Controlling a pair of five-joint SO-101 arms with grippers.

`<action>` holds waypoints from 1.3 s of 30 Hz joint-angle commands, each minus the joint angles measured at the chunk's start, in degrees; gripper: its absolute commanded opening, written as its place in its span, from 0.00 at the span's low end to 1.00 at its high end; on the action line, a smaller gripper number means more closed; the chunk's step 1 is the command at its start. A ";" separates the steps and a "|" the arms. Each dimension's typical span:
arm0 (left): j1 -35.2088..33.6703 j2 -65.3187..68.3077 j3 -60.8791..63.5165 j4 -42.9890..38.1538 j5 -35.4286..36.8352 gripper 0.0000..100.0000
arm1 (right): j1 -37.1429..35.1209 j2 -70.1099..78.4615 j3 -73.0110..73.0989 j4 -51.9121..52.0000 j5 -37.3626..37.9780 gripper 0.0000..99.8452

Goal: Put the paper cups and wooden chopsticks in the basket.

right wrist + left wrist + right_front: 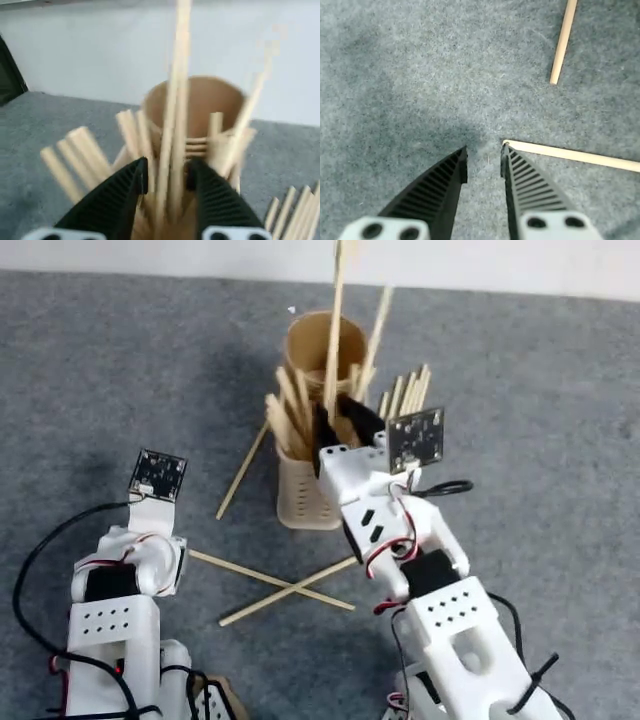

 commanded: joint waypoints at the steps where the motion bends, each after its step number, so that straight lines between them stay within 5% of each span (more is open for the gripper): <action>1: 0.75 -0.66 -0.22 -0.97 -0.18 0.14 | -0.31 -2.59 -7.34 8.66 -0.18 0.18; 6: 0.75 -0.66 -0.22 -1.05 -0.18 0.14 | -0.40 -6.81 -22.64 22.73 0.44 0.18; 12: 0.75 -0.66 -0.31 -1.05 -0.18 0.14 | 1.10 -7.34 -39.08 40.31 10.02 0.18; 19: 0.31 -0.57 -4.97 -0.44 -0.26 0.15 | 19.12 -7.16 -35.12 55.60 11.52 0.18; 26: 0.04 12.18 -26.07 10.99 -0.18 0.15 | 27.56 -3.65 -0.84 44.18 17.85 0.18; 30: 2.51 30.99 -45.23 18.90 -1.14 0.15 | 30.81 2.86 1.10 41.45 18.90 0.18; 34: 9.19 46.99 -57.63 28.84 -8.62 0.15 | 33.10 4.88 3.30 37.85 19.25 0.18; 39: 19.38 48.04 -51.56 35.52 -26.11 0.15 | 32.92 5.32 12.09 27.91 19.25 0.18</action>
